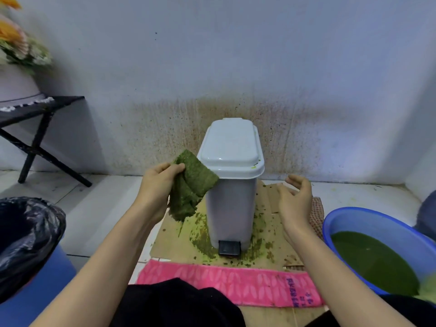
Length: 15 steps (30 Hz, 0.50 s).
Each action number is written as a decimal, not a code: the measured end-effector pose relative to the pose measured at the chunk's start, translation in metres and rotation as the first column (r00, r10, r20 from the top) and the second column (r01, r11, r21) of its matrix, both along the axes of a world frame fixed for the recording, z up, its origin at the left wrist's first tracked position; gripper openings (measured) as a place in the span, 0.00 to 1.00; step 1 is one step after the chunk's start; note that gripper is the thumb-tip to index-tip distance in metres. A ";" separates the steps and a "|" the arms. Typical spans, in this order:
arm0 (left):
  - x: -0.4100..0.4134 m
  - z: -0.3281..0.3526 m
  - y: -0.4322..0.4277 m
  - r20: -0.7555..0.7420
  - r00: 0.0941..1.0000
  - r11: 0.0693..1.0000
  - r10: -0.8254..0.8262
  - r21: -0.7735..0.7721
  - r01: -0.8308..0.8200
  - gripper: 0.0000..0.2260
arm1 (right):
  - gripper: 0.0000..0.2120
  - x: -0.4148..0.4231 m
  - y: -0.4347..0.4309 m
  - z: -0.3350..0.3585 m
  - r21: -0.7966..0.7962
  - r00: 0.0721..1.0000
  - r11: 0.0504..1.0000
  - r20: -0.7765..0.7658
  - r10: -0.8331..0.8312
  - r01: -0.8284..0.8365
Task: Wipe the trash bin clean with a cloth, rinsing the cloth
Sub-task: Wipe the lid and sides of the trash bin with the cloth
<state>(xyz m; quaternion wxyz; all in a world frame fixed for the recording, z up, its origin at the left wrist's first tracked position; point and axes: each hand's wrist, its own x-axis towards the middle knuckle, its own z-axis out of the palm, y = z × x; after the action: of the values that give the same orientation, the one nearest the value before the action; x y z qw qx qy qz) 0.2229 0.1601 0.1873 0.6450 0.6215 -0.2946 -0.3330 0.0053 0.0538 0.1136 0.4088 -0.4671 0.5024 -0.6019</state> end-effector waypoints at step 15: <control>-0.038 0.074 -0.160 -0.014 0.990 0.989 -0.142 0.038 0.142 0.14 | 0.09 0.035 -0.052 0.118 -0.544 0.991 0.839 -0.103 -0.082 0.013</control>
<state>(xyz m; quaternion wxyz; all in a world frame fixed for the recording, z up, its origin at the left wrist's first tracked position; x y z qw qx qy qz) 0.1846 0.0003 0.2610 0.6090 0.6097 -0.3280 -0.3871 0.0406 0.0013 0.2315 0.2136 -0.5867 0.3472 -0.6997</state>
